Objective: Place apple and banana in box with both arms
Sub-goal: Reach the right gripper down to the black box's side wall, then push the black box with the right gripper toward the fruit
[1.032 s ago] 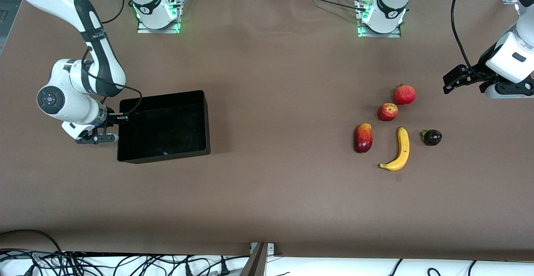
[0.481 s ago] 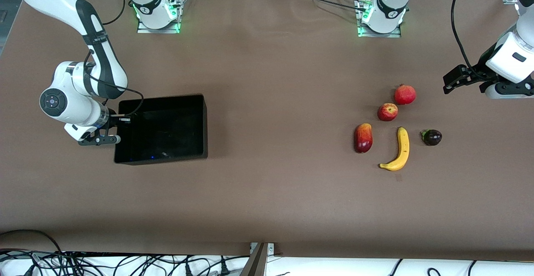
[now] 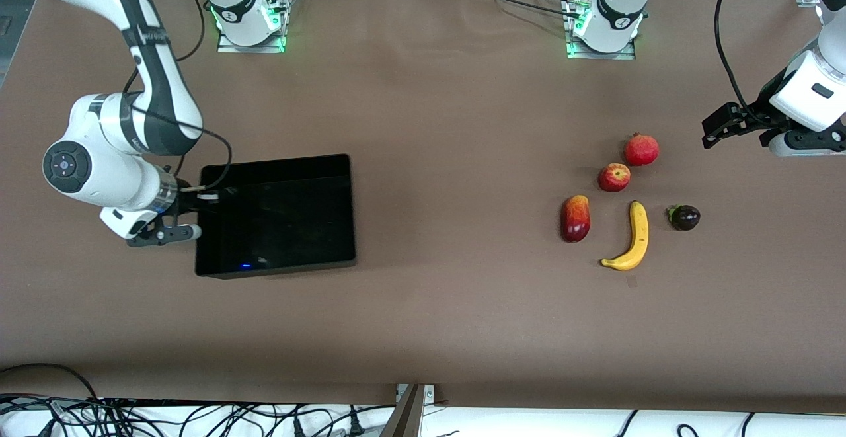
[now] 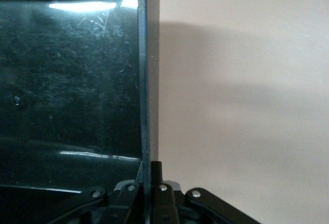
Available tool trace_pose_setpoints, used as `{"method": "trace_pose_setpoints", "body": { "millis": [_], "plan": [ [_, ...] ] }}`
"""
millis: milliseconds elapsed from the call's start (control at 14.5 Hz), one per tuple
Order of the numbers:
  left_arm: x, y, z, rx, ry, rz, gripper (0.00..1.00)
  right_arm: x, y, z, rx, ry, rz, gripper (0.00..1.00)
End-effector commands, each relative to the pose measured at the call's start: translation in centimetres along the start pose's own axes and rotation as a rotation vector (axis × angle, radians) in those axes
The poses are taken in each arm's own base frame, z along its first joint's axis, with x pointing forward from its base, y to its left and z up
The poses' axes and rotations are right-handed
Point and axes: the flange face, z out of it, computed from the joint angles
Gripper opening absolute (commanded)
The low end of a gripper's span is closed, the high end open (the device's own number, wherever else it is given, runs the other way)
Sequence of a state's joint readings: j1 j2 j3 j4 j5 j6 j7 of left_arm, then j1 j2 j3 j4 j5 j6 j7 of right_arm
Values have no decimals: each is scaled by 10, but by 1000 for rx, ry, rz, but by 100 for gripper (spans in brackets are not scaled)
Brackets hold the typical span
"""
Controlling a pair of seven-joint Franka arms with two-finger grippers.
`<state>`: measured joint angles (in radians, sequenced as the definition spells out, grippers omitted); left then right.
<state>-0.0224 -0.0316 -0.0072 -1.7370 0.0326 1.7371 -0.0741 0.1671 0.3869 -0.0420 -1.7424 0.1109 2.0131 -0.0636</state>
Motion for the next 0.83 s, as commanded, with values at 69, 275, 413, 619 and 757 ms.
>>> {"method": "trace_pose_setpoints", "body": {
  "millis": [69, 275, 413, 619, 757],
  "plan": [
    [-4, -2, -4, 19, -1, 18, 100, -5, -119, -2, 15, -32, 47, 0],
    [-4, -2, -4, 19, -1, 18, 100, -15, -233, 32, 4, -16, 111, 0],
    [-4, -2, -4, 19, -1, 18, 100, -22, -300, 57, 60, -50, 164, 0],
    [-4, 0, -4, 18, 0, 21, 100, -24, -369, 88, 103, 3, 211, 0],
    [-4, 0, -4, 19, -1, 21, 100, -34, -394, 113, 101, 16, 190, 0]
  ]
}}
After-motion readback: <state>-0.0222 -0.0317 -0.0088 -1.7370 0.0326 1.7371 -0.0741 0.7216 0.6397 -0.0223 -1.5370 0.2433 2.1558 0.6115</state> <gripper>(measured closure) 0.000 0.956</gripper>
